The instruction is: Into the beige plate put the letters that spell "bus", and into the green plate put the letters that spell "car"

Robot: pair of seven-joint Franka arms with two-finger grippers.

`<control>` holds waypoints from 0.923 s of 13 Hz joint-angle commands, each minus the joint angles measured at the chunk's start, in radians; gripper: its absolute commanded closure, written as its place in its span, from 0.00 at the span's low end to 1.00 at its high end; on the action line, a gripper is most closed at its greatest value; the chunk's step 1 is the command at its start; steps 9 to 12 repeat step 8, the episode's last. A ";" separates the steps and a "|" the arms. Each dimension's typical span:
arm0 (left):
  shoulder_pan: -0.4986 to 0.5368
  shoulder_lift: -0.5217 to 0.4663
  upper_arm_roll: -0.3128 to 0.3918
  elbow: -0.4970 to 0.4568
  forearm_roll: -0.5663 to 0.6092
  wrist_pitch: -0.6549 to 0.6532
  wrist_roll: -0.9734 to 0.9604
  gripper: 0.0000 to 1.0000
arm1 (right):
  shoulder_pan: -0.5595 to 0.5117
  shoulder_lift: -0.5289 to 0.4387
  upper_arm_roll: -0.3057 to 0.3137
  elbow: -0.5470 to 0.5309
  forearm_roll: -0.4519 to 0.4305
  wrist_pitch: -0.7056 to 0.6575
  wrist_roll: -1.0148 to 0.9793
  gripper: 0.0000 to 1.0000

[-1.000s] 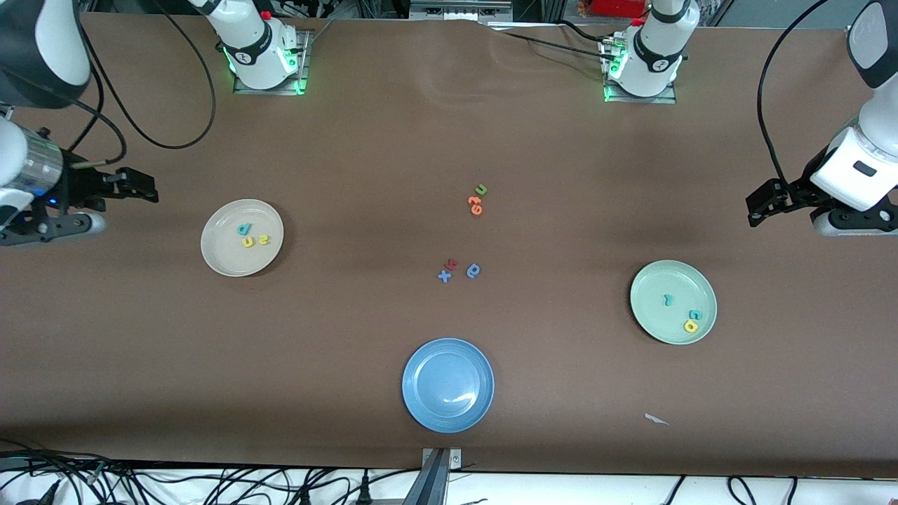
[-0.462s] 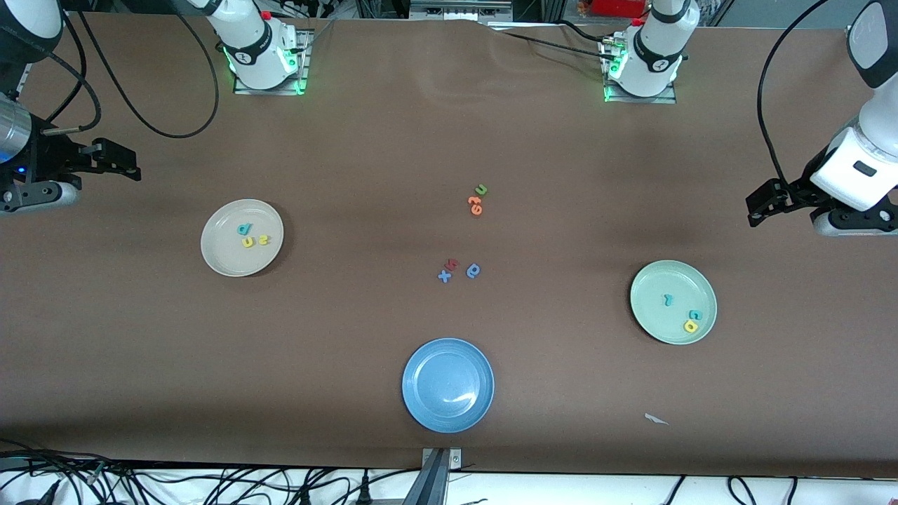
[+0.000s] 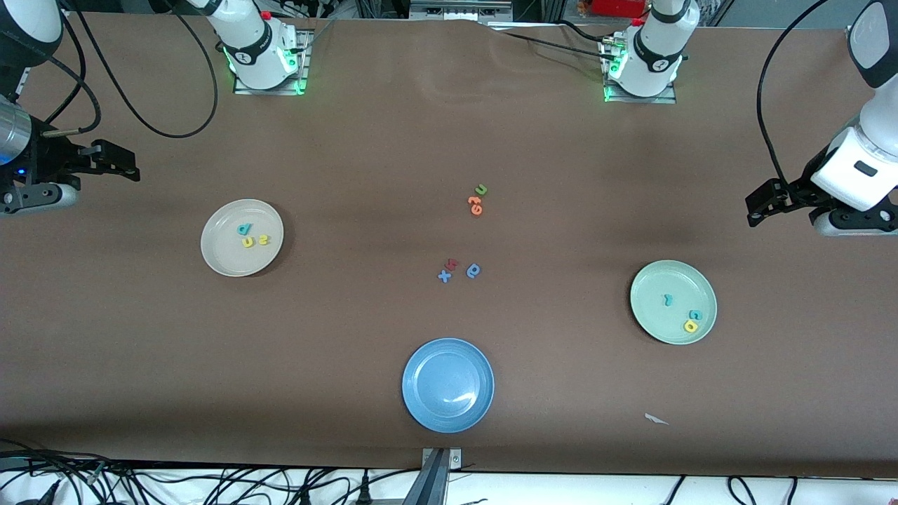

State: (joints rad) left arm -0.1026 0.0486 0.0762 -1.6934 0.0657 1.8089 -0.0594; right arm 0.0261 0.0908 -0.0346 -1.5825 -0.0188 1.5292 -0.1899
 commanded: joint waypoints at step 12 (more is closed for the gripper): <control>0.004 -0.001 -0.003 0.005 -0.023 -0.017 -0.002 0.00 | 0.011 0.003 -0.015 0.032 -0.043 -0.009 -0.002 0.00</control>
